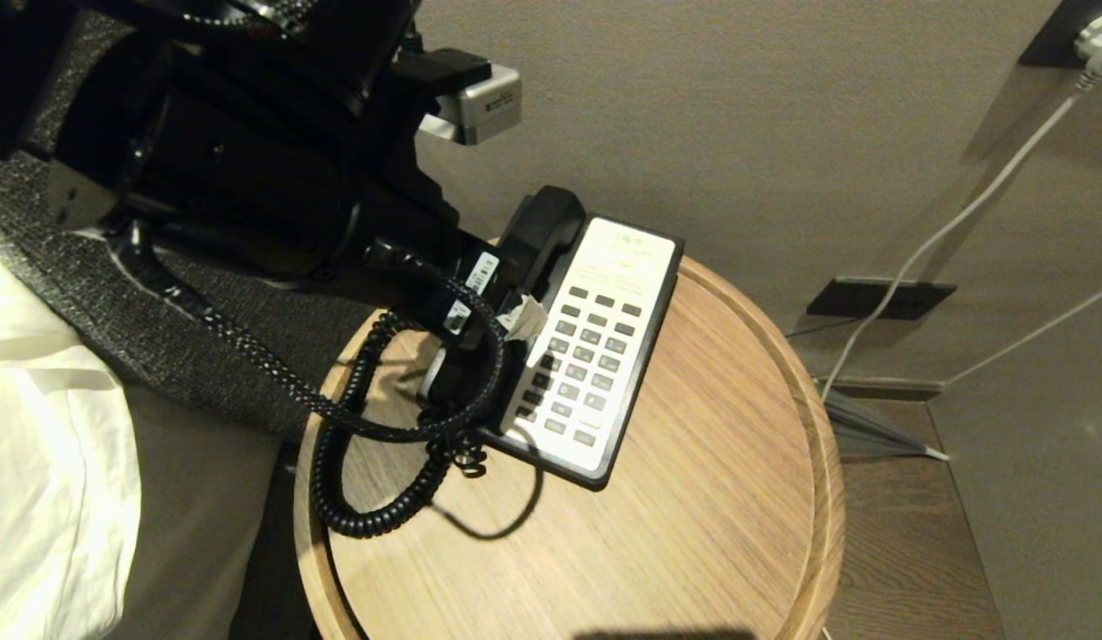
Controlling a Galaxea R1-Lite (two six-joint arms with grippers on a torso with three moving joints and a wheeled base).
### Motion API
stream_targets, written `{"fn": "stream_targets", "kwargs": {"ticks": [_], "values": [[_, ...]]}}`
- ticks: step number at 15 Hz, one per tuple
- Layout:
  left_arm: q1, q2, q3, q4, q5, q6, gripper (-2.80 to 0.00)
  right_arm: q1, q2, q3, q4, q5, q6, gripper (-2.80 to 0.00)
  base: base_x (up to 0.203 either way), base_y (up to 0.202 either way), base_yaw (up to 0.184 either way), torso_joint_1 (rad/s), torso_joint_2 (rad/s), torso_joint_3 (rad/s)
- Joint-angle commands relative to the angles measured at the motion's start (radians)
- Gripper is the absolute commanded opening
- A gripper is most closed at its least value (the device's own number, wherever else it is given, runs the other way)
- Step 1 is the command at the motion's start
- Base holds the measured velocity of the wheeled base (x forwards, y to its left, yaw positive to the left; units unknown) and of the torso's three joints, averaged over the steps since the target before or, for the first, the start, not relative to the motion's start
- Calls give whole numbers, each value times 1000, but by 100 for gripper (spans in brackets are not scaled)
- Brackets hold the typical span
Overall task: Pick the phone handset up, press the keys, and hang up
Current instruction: Pick up the desk phone handset
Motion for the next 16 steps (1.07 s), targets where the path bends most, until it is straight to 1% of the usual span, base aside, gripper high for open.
{"fn": "stream_targets", "kwargs": {"ticks": [1, 2, 9, 10, 11, 14, 16], "values": [[0, 16, 0, 5, 26, -12, 0, 0, 0, 21, -1, 0, 0, -280, 0, 0, 0, 0, 0, 0], [0, 22, 2, 5, 39, -17, 0, 0, 0, 21, -1, 0, 0, -280, 0, 0, 0, 0, 0, 0], [2, 28, 14, -1, 44, -24, 0, 0, 0, 21, -1, 0, 0, -280, 0, 0, 0, 0, 0, 0], [2, 30, 12, -1, 44, -34, -180, 0, 0, 21, -1, 0, 0, -280, 0, 0, 0, 0, 0, 0], [3, 30, 14, 0, 44, -38, -280, 0, 0, 21, -1, 0, 0, -280, 0, 0, 0, 0, 0, 0], [5, 32, 20, -3, 42, -46, -280, 0, 0, 21, -1, 0, 0, -280, 0, 0, 0, 0, 0, 0], [3, 32, 26, -5, 42, -63, -280, 0, 0, 21, -1, 0, 0, -280, 0, 0, 0, 0, 0, 0]]}}
